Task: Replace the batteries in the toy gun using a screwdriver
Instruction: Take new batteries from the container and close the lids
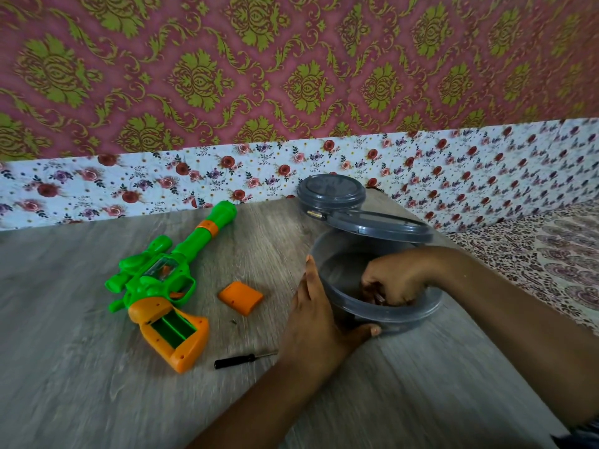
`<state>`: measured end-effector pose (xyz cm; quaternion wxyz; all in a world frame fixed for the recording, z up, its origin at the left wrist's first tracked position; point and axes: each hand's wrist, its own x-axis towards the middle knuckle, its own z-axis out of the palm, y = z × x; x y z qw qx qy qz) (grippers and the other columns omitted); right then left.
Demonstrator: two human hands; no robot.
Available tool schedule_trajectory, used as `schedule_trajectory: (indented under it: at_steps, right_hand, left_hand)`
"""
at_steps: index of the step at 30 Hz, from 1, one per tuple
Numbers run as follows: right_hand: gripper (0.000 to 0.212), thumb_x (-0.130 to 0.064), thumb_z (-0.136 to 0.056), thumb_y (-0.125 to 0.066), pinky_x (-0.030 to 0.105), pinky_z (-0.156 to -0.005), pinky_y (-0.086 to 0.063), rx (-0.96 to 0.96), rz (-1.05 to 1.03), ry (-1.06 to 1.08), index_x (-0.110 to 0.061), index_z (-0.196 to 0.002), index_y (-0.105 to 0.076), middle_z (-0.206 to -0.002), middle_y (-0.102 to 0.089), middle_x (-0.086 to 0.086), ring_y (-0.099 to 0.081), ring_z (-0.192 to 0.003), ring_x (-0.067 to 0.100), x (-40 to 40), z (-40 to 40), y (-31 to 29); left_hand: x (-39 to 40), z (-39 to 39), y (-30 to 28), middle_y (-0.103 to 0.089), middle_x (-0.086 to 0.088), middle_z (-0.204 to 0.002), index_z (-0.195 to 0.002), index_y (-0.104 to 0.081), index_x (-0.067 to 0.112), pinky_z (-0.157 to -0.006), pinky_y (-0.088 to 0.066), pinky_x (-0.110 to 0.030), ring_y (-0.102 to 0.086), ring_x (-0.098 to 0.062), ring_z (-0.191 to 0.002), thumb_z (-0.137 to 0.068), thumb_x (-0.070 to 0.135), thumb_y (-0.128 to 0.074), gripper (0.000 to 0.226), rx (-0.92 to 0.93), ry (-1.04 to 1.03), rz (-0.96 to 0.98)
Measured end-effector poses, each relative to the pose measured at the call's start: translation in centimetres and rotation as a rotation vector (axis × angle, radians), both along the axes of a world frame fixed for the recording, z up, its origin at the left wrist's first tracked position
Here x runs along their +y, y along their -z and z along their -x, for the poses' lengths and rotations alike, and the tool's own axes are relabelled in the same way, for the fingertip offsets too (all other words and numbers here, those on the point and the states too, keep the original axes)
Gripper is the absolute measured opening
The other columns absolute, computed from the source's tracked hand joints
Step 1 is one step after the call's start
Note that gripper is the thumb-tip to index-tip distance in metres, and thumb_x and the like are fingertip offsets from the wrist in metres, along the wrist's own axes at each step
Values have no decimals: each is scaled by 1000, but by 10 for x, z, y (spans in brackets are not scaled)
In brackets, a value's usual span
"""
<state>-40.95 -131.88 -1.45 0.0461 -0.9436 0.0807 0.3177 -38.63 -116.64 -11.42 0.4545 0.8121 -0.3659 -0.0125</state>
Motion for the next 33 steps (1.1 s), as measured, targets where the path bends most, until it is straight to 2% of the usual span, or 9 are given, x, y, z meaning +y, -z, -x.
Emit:
schedule_trajectory:
  at_steps: [4, 7, 12, 16, 19, 24, 26, 29, 33]
  right_hand:
    - [18, -4, -76, -60, 33, -66, -53, -30, 1, -3, -22, -78, -57, -93, -64, 11, -65, -86, 30, 3, -4, 3]
    - [15, -4, -75, -59, 30, -60, -54, -125, -14, 10, -18, -78, -59, -87, -65, 11, -67, -79, 27, 1, -3, 4]
    - [22, -3, -79, -56, 28, -59, -52, -297, 50, -19, -23, -71, -54, -76, -61, 4, -64, -72, 21, 0, -1, 13]
    - [26, 0, -80, -55, 33, -67, -57, -394, 40, -16, -25, -77, -60, -80, -62, 3, -65, -75, 20, -1, -1, 18]
    - [28, 1, -79, -56, 36, -68, -57, -441, 27, -9, -26, -70, -58, -80, -63, 4, -65, -74, 20, 1, 1, 19]
    - [19, -5, -77, -59, 28, -61, -47, -505, -16, 15, -21, -69, -60, -74, -63, 1, -61, -70, 16, 0, 8, 17]
    - [11, -11, -77, -63, 25, -60, -45, -548, -77, 41, -20, -70, -63, -73, -64, -1, -61, -70, 13, -4, 12, 15]
    - [6, -15, -77, -67, 26, -63, -46, -630, -206, 97, -20, -76, -64, -74, -63, -3, -59, -69, 10, -9, 21, 12]
    - [8, -20, -76, -70, 13, -53, -36, -763, -264, 115, -21, -75, -62, -68, -59, -6, -52, -61, 3, -10, 28, 15]
  left_hand:
    - [0, 1, -1, -7, 6, -157, -148, 14, 16, -103, -12, -11, -7, 6, -131, -63, 53, -77, 130, -38, 11, 8]
    - [0, 1, -1, -6, 7, -157, -148, 16, 16, -104, -12, -11, -4, 9, -125, -64, 53, -76, 130, -48, 19, 4]
    - [-1, 0, 1, -8, 7, -157, -147, 18, 18, -105, -14, -11, -13, -4, -140, -63, 52, -78, 131, -36, 10, 11]
    - [0, 0, 1, -11, 6, -156, -147, 17, 19, -105, -18, -13, -16, -9, -141, -63, 51, -78, 132, -17, 1, 16]
    - [0, 1, -1, -11, 6, -156, -146, 19, 20, -108, -22, -19, -18, -10, -141, -62, 52, -78, 132, -11, 3, 8]
    - [1, 5, -5, -6, 5, -157, -147, 16, 24, -115, -25, -30, -11, -11, -144, -58, 74, -64, 130, 11, 16, 14]
    - [2, 6, -6, -6, 4, -158, -148, 13, 24, -115, -23, -28, -10, -10, -144, -58, 87, -45, 124, 23, 3, 4]
    - [1, 6, -13, -6, -1, -158, -150, 3, 18, -112, -16, -22, -8, -13, -145, -68, 80, -29, 107, 7, -53, -10]
    - [-1, -2, -36, -15, -3, -155, -146, -22, 20, -103, -13, -17, -12, -16, -143, -89, 58, -38, 70, -69, -97, -111]
